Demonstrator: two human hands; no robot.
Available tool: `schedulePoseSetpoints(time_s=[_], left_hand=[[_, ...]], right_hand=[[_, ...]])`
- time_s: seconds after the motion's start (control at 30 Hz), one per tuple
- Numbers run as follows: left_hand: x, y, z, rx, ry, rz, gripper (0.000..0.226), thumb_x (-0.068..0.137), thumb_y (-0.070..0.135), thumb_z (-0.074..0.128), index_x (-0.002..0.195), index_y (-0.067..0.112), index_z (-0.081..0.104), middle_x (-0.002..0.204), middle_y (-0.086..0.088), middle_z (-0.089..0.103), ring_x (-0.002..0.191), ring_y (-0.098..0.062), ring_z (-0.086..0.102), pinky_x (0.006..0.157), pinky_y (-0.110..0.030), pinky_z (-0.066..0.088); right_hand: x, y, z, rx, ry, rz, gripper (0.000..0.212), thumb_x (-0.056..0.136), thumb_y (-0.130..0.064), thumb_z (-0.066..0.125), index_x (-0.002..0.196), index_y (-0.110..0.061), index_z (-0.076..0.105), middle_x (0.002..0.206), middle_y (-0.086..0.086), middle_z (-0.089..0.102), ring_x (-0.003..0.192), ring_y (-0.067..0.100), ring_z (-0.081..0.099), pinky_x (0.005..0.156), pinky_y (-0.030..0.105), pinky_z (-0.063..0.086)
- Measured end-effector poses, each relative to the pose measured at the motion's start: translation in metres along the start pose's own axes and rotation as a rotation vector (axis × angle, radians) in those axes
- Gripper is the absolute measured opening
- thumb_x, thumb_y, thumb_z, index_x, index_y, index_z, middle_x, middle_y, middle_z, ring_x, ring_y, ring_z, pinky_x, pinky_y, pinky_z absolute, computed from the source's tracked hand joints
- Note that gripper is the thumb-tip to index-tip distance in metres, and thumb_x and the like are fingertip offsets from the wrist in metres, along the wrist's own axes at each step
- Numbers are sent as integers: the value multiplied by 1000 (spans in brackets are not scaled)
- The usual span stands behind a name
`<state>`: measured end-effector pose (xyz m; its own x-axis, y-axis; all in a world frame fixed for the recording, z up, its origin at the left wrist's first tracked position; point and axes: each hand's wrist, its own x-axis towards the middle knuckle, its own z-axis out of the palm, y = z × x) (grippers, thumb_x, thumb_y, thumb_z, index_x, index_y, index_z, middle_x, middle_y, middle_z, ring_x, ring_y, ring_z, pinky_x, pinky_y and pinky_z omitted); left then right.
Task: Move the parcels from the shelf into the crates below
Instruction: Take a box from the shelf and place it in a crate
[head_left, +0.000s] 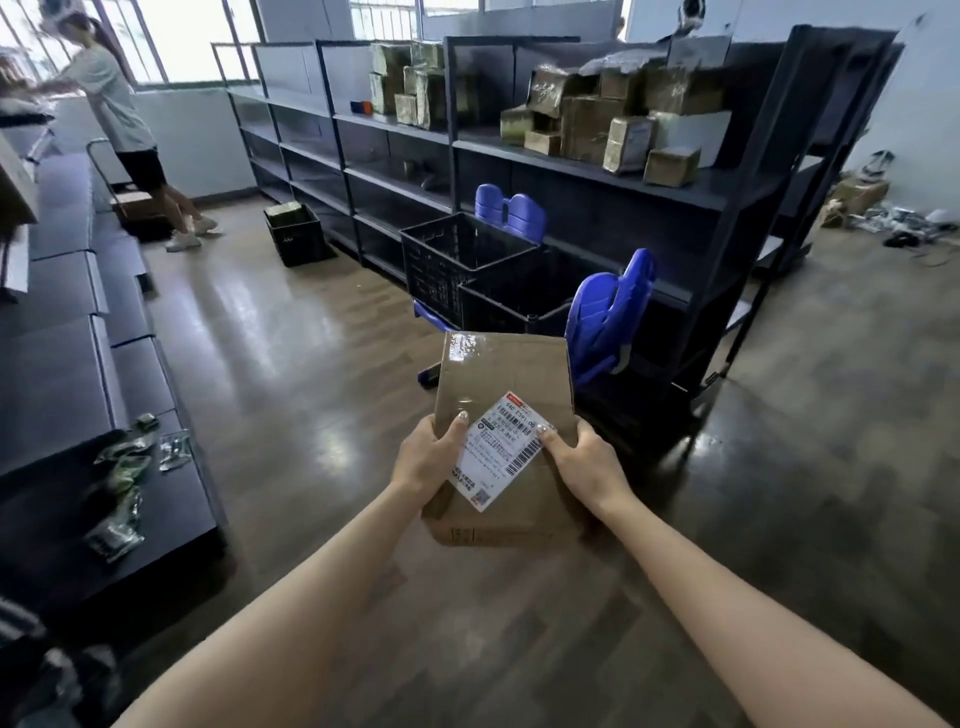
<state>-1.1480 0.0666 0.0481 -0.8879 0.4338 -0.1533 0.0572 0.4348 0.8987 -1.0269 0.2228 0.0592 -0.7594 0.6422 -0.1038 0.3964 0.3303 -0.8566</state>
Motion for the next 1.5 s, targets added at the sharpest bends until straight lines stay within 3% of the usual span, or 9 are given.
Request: schedulePoseSetpoints(time_s=[0.1, 0.37, 0.57, 0.7, 0.93, 1.13, 1.27, 1.37, 1.5], left_hand=[[59, 9, -12, -8, -22, 11, 44, 89, 61, 46, 109, 25, 60, 86, 1, 74, 77, -17, 73, 80, -44, 58], [211, 23, -21, -1, -42, 0, 35, 94, 55, 46, 105, 24, 60, 85, 2, 73, 76, -16, 71, 78, -41, 58], [340, 46, -21, 11, -39, 11, 32, 95, 50, 46, 103, 22, 59, 87, 2, 70, 80, -16, 68, 79, -38, 55], [414, 71, -19, -4, -30, 5, 32, 95, 49, 47, 104, 21, 59, 95, 3, 68, 89, -16, 64, 84, -37, 51], [535, 89, -10, -14, -84, -6, 39, 95, 51, 47, 111, 17, 58, 93, 6, 66, 90, -14, 63, 82, -34, 51], [647, 102, -9, 44, -162, 15, 39, 93, 57, 47, 104, 21, 58, 92, 5, 66, 87, -14, 63, 79, -33, 52], [715, 122, -9, 93, -244, 56, 38, 92, 58, 47, 102, 22, 56, 96, 4, 66, 86, -12, 62, 75, -30, 49], [759, 138, -5, 123, -301, 82, 37, 93, 56, 47, 105, 22, 55, 94, 6, 65, 87, -12, 62, 76, -30, 50], [801, 157, 13, 120, -386, 102, 39, 93, 54, 49, 108, 20, 58, 97, 3, 68, 89, -14, 65, 80, -34, 53]], right_hand=[[51, -20, 12, 7, 20, 5, 64, 91, -50, 53, 142, -13, 42, 129, 4, 60, 119, 23, 55, 98, 33, 44], [197, -47, 46, 20, 32, 25, 48, 91, -47, 55, 131, -19, 52, 118, -1, 65, 110, 19, 60, 87, 27, 45], [326, -68, 59, 4, 13, 38, 55, 89, -53, 53, 133, -20, 50, 117, -2, 66, 108, 20, 62, 95, 41, 50], [402, -86, 58, -25, 24, 40, 58, 91, -53, 51, 137, -17, 47, 123, 0, 64, 114, 21, 58, 94, 34, 46], [517, -100, 67, -42, 60, 88, 48, 92, -48, 52, 129, -17, 53, 117, -1, 66, 100, 17, 60, 81, 28, 44], [610, -113, 87, -72, 127, 184, 57, 92, -52, 49, 132, -12, 50, 122, 4, 64, 110, 23, 60, 81, 28, 42], [665, -125, 95, -36, 200, 251, 70, 88, -60, 47, 139, -12, 44, 131, 5, 59, 118, 24, 56, 96, 35, 46], [693, -136, 96, 5, 254, 301, 67, 90, -55, 48, 140, -12, 42, 133, 4, 58, 119, 23, 56, 97, 35, 46], [718, -144, 89, 56, 327, 367, 62, 97, -44, 47, 144, -7, 35, 138, 8, 52, 126, 25, 49, 88, 23, 37]])
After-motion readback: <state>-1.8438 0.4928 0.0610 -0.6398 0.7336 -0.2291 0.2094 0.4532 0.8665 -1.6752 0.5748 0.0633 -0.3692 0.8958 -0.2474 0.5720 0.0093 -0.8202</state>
